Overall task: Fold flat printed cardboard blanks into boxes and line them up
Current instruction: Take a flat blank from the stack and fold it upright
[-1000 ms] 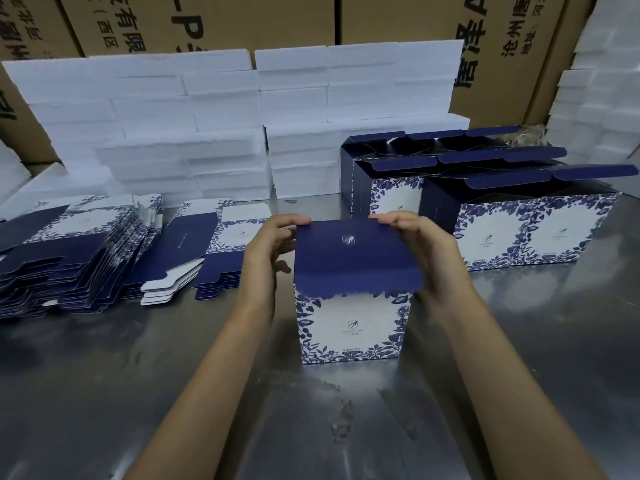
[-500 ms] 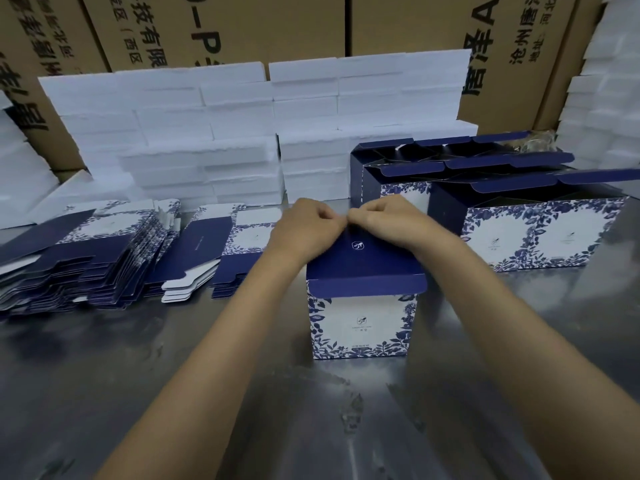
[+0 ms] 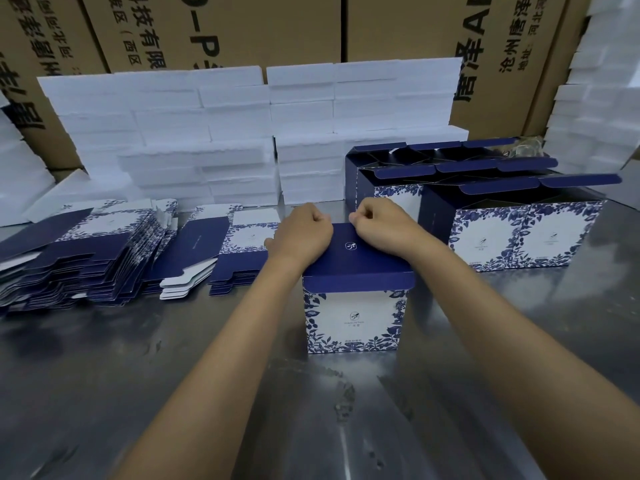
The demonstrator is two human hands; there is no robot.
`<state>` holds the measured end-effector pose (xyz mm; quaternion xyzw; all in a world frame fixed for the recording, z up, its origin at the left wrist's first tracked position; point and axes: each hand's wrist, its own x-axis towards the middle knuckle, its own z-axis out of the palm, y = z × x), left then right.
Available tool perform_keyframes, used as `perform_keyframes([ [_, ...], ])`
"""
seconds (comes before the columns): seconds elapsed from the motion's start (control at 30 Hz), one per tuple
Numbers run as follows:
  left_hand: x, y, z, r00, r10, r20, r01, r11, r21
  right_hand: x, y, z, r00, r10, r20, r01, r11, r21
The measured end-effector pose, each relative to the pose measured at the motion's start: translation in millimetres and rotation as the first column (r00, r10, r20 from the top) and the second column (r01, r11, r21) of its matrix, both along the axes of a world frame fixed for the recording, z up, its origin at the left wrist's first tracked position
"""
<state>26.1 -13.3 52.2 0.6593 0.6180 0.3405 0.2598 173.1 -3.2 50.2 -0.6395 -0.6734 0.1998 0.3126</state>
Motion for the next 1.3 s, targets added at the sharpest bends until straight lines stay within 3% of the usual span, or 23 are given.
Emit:
perform_keyframes([
  [0.2, -6.4, -2.4, -1.5, 0.998, 0.059, 0.004, -0.059, 0.998, -0.006, 7.6, -4.1, -6.4, 0.993, -0.058, -0.099, 0.057, 0.998, -0.010],
  [0.3, -3.5, -4.9, -1.2, 0.993, 0.104, -0.064, -0.105, 0.994, -0.008, 5.1, -6.3, -4.8, 0.997, -0.075, 0.005, 0.075, 0.997, 0.017],
  [0.37, -3.9, -5.6, -1.4, 0.975, 0.174, -0.136, -0.157, 0.980, 0.126, 4.3, -11.0, -1.8, 0.977, -0.131, 0.169, 0.104, 0.982, 0.160],
  [0.47, -5.0, -7.5, 2.4, 0.966, 0.047, -0.255, 0.074, 0.893, 0.444, 1.5, -21.1, 5.8, 0.938, -0.091, 0.334, -0.042, 0.928, 0.370],
  [0.53, -4.2, -13.0, 8.0, 0.942, -0.105, -0.318, 0.240, 0.873, 0.424, -2.3, -28.3, 13.0, 0.912, -0.023, 0.409, -0.134, 0.927, 0.351],
  [0.63, -12.5, -21.1, 10.7, 0.923, -0.191, -0.334, 0.307, 0.889, 0.340, 1.1, -42.1, 18.1, 0.892, -0.015, 0.451, -0.160, 0.924, 0.347],
  [0.73, -30.9, -36.0, -1.5, 0.906, -0.331, -0.264, 0.394, 0.887, 0.239, 10.8, -66.4, 8.7, 0.916, 0.105, 0.387, -0.232, 0.926, 0.297],
  [0.83, -47.3, -55.6, -19.1, 0.885, -0.464, -0.033, 0.462, 0.867, 0.186, 16.3, -88.6, -12.8, 0.932, 0.211, 0.294, -0.303, 0.898, 0.318],
  [0.9, -53.4, -62.6, -27.1, 0.876, -0.468, 0.112, 0.442, 0.875, 0.197, 18.7, -98.3, -25.0, 0.950, 0.192, 0.247, -0.277, 0.883, 0.378],
  [0.97, -54.1, -66.8, -31.7, 0.876, -0.452, 0.165, 0.411, 0.881, 0.234, 19.2, -104.0, -33.9, 0.968, 0.173, 0.185, -0.236, 0.877, 0.418],
  [1.17, -41.1, -71.8, -48.7, 0.852, -0.419, 0.314, 0.293, 0.878, 0.378, 7.4, -105.9, -49.7, 0.939, 0.259, -0.224, -0.120, 0.862, 0.493],
  [1.3, -27.1, -71.6, -51.8, 0.865, -0.367, 0.342, 0.200, 0.878, 0.436, 0.3, -99.2, -48.3, 0.936, 0.233, -0.264, -0.070, 0.857, 0.510],
])
